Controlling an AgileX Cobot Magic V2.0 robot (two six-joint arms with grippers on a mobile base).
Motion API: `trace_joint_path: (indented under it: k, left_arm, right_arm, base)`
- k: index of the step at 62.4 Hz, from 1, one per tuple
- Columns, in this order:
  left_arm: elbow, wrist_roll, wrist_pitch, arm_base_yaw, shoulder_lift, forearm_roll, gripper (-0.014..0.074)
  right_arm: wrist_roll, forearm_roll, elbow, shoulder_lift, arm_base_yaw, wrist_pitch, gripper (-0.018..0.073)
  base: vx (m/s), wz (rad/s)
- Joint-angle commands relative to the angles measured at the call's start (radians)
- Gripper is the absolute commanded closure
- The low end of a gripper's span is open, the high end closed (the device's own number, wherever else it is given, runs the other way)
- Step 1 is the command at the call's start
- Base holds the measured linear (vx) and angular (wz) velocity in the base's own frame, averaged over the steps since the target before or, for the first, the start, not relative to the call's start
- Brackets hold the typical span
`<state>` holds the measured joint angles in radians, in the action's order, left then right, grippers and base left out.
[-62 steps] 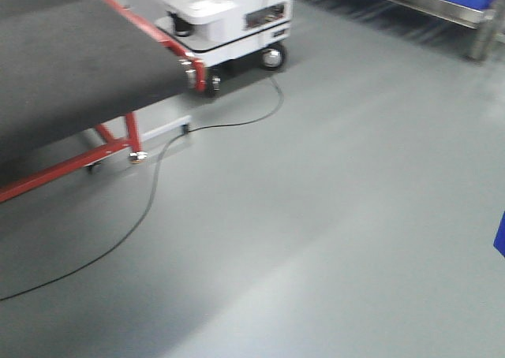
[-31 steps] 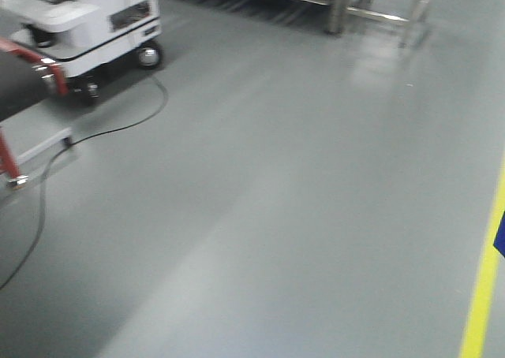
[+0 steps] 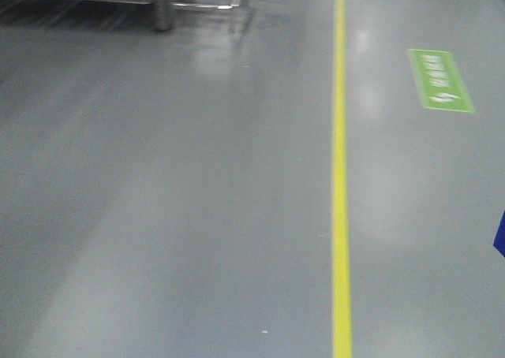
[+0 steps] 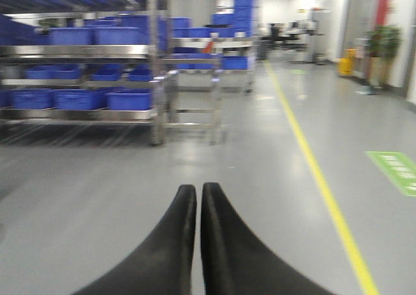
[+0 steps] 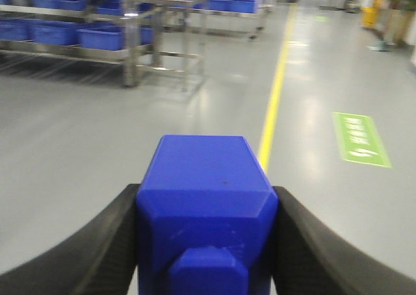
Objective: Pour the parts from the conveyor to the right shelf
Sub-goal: 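Drive away from the conveyor holding the block in the right gripper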
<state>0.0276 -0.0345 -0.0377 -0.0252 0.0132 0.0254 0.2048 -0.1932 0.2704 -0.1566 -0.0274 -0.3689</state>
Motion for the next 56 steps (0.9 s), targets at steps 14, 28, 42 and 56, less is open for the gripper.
trace_joint_path:
  k: [14,28,42,56]
  left_arm:
    - [0.031,0.003,0.075,0.000,0.013,-0.003,0.0603]
    - [0.031,0.003,0.075,0.000,0.013,-0.003,0.0603]
    - [0.031,0.003,0.075,0.000,0.013,-0.003,0.0603]
    - [0.031,0.003,0.075,0.000,0.013,-0.003,0.0603]
  right_arm:
    - [0.006,-0.002,0.030,-0.008,0.001,0.078,0.0568]
    - [0.006,-0.002,0.030,-0.008,0.001,0.078,0.0568]
    - [0.006,-0.002,0.030,-0.008,0.001,0.078,0.0568]
    - [0.006,-0.002,0.030,-0.008,0.001,0.078,0.0568]
  base:
    - [0.08,-0.85]
    - [0.09,-0.60]
    - [0.12,-0.34]
    - [0.17,-0.19]
